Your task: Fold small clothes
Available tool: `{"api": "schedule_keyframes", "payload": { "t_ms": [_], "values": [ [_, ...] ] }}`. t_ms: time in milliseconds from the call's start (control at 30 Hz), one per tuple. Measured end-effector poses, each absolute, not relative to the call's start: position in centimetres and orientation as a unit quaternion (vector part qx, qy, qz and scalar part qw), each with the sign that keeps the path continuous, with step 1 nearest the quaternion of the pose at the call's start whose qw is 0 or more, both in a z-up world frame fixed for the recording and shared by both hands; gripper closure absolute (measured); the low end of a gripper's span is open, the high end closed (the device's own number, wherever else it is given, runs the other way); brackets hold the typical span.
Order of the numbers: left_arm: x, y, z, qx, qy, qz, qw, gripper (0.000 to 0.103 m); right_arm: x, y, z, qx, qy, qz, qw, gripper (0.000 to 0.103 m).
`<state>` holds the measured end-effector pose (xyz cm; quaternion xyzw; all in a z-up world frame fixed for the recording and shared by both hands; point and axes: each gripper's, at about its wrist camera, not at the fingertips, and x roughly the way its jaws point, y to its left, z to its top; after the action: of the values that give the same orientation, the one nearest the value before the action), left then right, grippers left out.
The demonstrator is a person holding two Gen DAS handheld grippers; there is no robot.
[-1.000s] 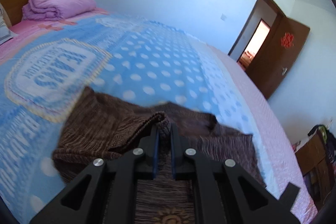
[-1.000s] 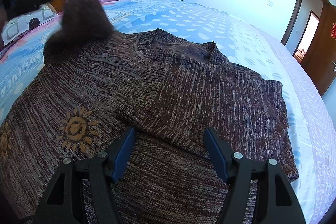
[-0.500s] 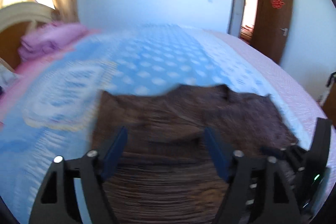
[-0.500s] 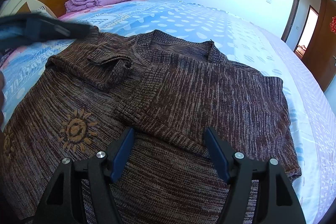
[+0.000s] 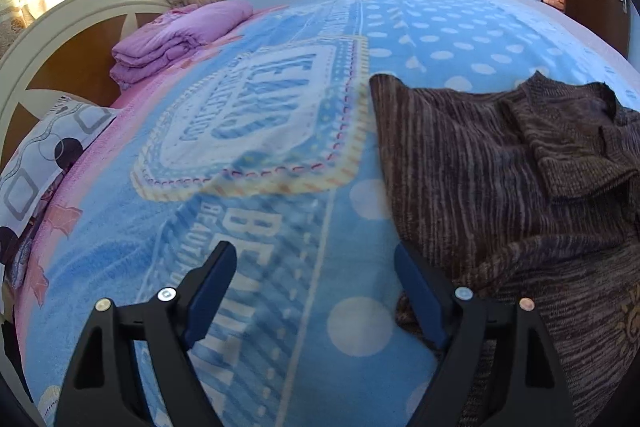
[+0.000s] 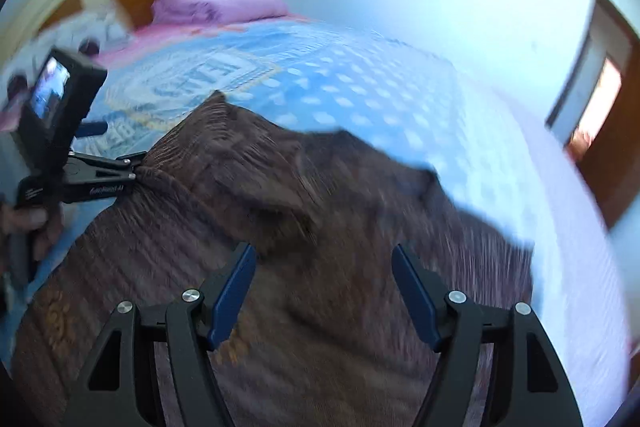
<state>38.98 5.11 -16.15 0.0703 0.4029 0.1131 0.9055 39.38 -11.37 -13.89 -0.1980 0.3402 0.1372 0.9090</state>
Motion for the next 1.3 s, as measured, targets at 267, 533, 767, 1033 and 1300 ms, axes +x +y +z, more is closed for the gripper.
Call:
{"api": "schedule_keyframes", "payload": {
  "t_ms": [267,533,767,1033,1300],
  "values": [
    [38.8,6.2,-16.6,0.021,0.406,0.101,0.908,0.013,46.3,-6.1,-18.9,-0.264,0.392,0.121,0.873,0.072],
    [38.7,6.7,-16.4,0.008,0.396,0.1,0.913,0.01,48.6,-18.1,-16.1,-0.124,0.407,-0.026,0.905,0.071],
    [37.1,6.9,-15.2,-0.005,0.344,0.089,0.935,0.0,44.3,-20.0,-16.2,0.052,0.433,0.147,0.888,0.068],
    [37.7,6.0,-15.6,0.022,0.356,0.093,0.929,0.0,44.2,-15.9,-18.3,0.066,0.44,0.201,0.873,0.068],
    [37.2,7.4,-15.3,-0.022,0.349,0.074,0.934,0.0,41.0,-16.1,-16.1,-0.01,0.398,0.197,0.896,0.099]
  ]
}}
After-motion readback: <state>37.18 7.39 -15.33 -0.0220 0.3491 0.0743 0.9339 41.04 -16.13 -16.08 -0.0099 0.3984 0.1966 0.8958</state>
